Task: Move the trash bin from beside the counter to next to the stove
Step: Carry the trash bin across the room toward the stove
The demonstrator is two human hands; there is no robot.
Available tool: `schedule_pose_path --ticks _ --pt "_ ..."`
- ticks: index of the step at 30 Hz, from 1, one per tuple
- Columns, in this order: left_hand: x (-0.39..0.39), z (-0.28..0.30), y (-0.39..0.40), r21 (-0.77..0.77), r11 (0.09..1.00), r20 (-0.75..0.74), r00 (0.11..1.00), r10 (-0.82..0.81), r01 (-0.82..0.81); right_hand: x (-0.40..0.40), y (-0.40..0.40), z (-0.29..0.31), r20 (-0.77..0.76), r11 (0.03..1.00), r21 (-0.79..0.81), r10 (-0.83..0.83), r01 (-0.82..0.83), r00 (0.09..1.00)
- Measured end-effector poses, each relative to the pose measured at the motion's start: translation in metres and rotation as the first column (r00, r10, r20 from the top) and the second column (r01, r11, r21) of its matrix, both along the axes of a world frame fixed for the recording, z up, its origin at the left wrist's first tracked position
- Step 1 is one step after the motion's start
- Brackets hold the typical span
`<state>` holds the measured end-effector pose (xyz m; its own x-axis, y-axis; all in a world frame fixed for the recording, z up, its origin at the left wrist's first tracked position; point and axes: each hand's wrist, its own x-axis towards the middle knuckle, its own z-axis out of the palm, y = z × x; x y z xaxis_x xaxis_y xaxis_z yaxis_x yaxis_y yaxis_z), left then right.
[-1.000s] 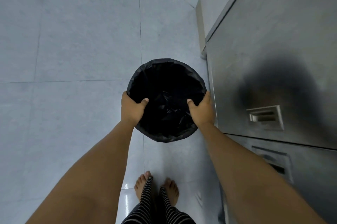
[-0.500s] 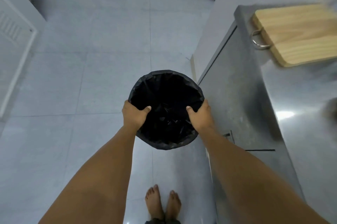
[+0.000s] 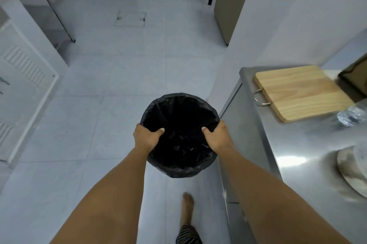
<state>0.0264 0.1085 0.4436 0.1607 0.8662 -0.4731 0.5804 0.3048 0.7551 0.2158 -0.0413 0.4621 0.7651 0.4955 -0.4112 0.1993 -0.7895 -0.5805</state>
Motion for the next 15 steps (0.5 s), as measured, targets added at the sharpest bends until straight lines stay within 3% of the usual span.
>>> schedule_pose_path --ticks 15 --pt "0.120 0.021 0.109 -0.018 0.997 0.059 0.996 0.074 -0.073 0.135 0.121 0.035 0.009 0.997 -0.016 0.079 -0.078 0.997"
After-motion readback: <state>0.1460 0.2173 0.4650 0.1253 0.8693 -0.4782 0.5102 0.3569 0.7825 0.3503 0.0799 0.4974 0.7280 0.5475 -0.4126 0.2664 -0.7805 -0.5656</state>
